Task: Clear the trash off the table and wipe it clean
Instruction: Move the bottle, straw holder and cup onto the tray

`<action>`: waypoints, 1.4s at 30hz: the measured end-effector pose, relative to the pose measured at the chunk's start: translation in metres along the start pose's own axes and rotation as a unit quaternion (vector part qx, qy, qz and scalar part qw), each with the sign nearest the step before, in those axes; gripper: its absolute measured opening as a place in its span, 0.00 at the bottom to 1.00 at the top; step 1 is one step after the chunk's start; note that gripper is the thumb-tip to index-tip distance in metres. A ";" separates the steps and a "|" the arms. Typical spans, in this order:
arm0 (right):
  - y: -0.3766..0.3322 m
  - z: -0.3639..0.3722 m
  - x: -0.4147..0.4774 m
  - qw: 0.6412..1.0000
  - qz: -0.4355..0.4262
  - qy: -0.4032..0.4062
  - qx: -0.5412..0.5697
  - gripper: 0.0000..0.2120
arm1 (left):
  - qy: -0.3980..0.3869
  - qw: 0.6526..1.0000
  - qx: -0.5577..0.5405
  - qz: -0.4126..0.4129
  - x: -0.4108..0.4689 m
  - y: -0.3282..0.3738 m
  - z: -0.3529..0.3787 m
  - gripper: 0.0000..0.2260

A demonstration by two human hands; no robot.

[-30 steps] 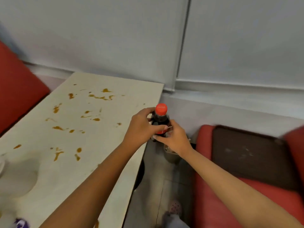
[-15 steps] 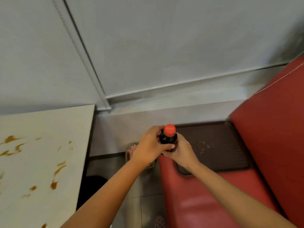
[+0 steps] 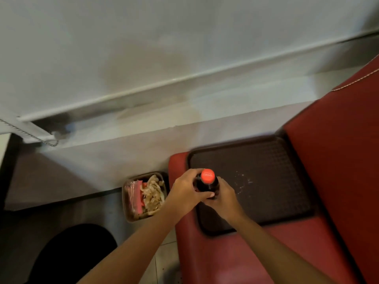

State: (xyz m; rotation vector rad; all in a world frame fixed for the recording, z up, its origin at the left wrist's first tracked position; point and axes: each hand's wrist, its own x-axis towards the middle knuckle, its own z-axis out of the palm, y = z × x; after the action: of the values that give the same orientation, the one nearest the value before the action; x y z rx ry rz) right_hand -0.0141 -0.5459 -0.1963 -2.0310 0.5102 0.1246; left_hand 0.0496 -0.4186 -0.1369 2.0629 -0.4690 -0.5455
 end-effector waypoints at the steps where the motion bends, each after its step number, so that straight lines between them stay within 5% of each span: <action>1: 0.009 0.003 0.009 1.000 0.005 0.006 0.001 0.25 | -0.005 1.000 0.006 0.001 0.008 -0.008 0.005 0.26; 9: 0.038 0.019 0.071 0.998 -0.007 0.066 0.018 0.25 | -0.007 0.999 0.033 0.022 0.070 -0.044 0.022 0.27; 22: 0.030 0.003 0.120 0.998 -0.003 0.056 0.042 0.28 | -0.048 0.998 0.041 0.016 0.124 -0.028 0.014 0.28; 35: 0.031 -0.006 0.100 0.996 0.056 0.071 0.028 0.33 | -0.049 0.996 0.072 -0.019 0.112 -0.033 0.005 0.39; 42: 0.011 -0.017 0.048 0.994 0.080 0.077 0.003 0.27 | 0.010 0.997 0.030 -0.069 0.046 -0.027 -0.025 0.31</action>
State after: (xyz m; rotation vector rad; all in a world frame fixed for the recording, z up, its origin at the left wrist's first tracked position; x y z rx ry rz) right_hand 0.0225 -0.5793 -0.2107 -2.0020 0.7693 0.0616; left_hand 0.1045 -0.4115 -0.1573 2.1682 -0.3352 -0.5978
